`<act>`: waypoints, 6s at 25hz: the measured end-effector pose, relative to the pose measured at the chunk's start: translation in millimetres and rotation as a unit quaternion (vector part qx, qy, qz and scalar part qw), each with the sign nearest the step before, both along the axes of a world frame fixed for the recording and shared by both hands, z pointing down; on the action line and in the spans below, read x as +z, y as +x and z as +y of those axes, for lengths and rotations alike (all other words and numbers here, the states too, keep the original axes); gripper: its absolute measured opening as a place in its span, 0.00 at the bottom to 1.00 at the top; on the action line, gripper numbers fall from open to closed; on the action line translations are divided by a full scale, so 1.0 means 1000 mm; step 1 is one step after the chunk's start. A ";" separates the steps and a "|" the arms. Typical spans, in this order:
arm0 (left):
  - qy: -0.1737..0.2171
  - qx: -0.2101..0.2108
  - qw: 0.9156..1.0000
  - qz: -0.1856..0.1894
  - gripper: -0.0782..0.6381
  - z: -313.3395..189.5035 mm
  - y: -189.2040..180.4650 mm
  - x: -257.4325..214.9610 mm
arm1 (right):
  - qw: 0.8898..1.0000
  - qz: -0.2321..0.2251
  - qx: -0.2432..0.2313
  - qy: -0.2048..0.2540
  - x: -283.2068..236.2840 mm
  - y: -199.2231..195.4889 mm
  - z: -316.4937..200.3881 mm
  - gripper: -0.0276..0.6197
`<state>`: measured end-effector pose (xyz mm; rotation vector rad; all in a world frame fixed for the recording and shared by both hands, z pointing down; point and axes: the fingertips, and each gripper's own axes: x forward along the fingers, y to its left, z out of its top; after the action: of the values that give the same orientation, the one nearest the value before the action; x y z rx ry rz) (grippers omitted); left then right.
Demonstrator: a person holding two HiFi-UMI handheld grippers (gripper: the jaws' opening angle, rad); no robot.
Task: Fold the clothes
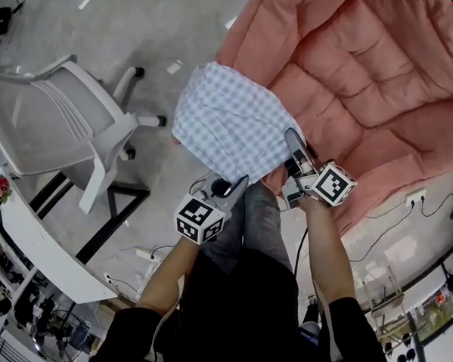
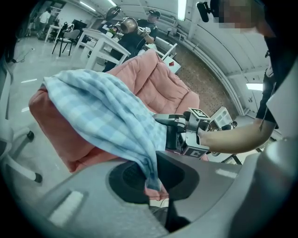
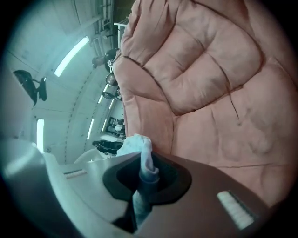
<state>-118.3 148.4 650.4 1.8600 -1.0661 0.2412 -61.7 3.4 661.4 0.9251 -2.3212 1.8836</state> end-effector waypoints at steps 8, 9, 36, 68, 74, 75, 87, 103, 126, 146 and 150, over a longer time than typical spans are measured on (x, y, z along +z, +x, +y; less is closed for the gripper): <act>0.003 -0.007 1.000 -0.010 0.17 -0.008 0.001 -0.045 | 1.000 0.013 0.005 -0.013 -0.048 0.009 -0.005 0.07; 0.006 -0.011 1.000 -0.008 0.17 -0.010 -0.001 -0.056 | 1.000 0.006 0.004 -0.011 -0.062 0.007 -0.006 0.07; 0.073 -0.128 0.986 0.074 0.17 -0.091 -0.197 -0.314 | 0.990 -0.059 -0.119 0.046 -0.363 -0.207 -0.087 0.07; 0.093 0.357 0.930 0.005 0.17 -0.271 0.125 -0.359 | 0.944 0.013 0.295 0.145 -0.425 0.196 -0.154 0.07; 0.082 0.447 0.890 -0.017 0.17 -0.281 0.157 -0.337 | 0.921 0.014 0.375 0.104 -0.391 0.232 -0.142 0.07; 0.081 0.458 0.885 -0.022 0.17 -0.281 0.160 -0.332 | 0.917 0.014 0.386 0.098 -0.385 0.235 -0.138 0.07; 0.116 0.546 0.827 -0.065 0.17 -0.302 0.194 -0.309 | 0.890 0.050 0.438 0.114 -0.373 0.260 -0.144 0.07; 0.035 0.538 0.836 -0.101 0.17 -0.223 0.147 -0.151 | 0.867 0.087 0.489 0.029 -0.207 0.212 -0.046 0.07; -0.096 0.466 0.873 -0.110 0.17 0.006 0.070 -0.006 | 0.897 0.103 0.423 -0.074 -0.045 0.151 0.167 0.07; -0.167 0.406 0.892 -0.109 0.18 0.132 0.029 0.085 | 0.911 0.099 0.373 -0.143 0.055 0.116 0.286 0.07; -0.182 0.390 0.897 -0.097 0.18 0.142 0.025 0.085 | 0.914 0.099 0.366 -0.148 0.053 0.113 0.293 0.07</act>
<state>-92.8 290.1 735.6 1.8442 -0.2988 1.0378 51.2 296.9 714.2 2.0109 -1.6100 2.1209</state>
